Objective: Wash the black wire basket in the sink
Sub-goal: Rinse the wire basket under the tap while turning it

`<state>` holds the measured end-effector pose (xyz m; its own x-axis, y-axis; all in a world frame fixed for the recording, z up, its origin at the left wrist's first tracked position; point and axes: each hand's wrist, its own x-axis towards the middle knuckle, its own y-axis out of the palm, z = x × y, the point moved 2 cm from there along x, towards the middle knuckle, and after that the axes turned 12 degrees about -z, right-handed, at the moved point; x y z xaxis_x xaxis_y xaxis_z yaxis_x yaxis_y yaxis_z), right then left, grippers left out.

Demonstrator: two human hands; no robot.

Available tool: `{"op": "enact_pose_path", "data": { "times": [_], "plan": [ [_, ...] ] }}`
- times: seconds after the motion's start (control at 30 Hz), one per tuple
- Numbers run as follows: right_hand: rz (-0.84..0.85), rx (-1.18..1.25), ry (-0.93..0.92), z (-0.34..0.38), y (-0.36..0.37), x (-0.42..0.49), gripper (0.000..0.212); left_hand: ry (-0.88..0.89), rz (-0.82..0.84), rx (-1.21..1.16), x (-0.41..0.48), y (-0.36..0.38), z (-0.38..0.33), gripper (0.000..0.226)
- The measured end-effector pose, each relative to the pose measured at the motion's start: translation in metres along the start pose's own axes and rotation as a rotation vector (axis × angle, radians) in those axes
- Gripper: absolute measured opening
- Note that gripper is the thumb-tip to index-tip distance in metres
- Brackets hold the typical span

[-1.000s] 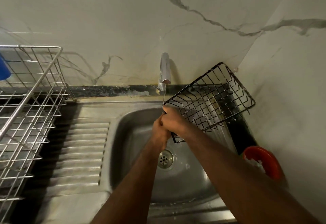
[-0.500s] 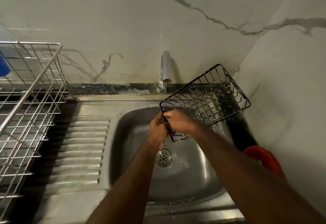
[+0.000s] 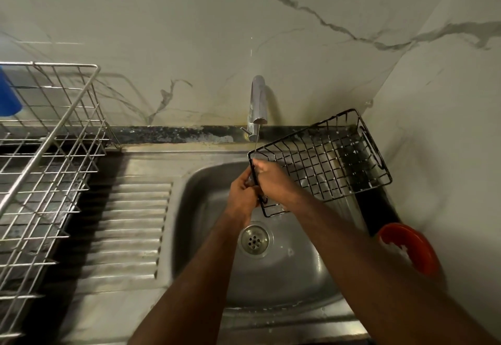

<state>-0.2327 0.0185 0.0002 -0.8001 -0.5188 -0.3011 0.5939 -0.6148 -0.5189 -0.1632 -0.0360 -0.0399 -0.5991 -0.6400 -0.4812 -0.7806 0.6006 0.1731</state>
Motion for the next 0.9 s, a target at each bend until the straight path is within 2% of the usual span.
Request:
{"op": "enact_pose_path", "data": {
  "times": [0.13,0.27,0.33,0.37,0.47,0.67,0.83,0.9],
  "plan": [
    [0.045,0.000,-0.042,0.003,-0.004,-0.003,0.054,0.044,0.022,0.024,0.003,-0.004,-0.009,0.067],
    [0.162,-0.144,-0.099,-0.004,-0.009,-0.015,0.053,0.019,-0.024,0.016,0.010,-0.013,-0.008,0.063],
    [0.176,-0.212,-0.108,-0.010,-0.013,-0.016,0.052,0.013,-0.029,0.034,0.013,-0.015,-0.005,0.052],
    [0.167,-0.213,-0.112,-0.013,-0.013,-0.014,0.050,0.012,-0.027,0.046,0.014,-0.015,-0.004,0.046],
    [0.088,-0.125,-0.076,-0.016,-0.013,-0.005,0.039,-0.008,-0.027,0.051,0.013,-0.013,-0.005,0.046],
    [0.040,-0.026,0.026,-0.002,-0.004,0.015,0.056,-0.011,0.034,0.037,0.011,-0.002,-0.006,0.058],
    [0.270,-0.230,-0.111,-0.007,-0.005,0.008,0.049,0.020,-0.001,0.019,0.020,-0.010,-0.005,0.044],
    [0.305,-0.306,-0.121,-0.015,-0.005,0.009,0.042,0.010,-0.012,0.009,0.021,-0.014,-0.003,0.043]
  ]
}}
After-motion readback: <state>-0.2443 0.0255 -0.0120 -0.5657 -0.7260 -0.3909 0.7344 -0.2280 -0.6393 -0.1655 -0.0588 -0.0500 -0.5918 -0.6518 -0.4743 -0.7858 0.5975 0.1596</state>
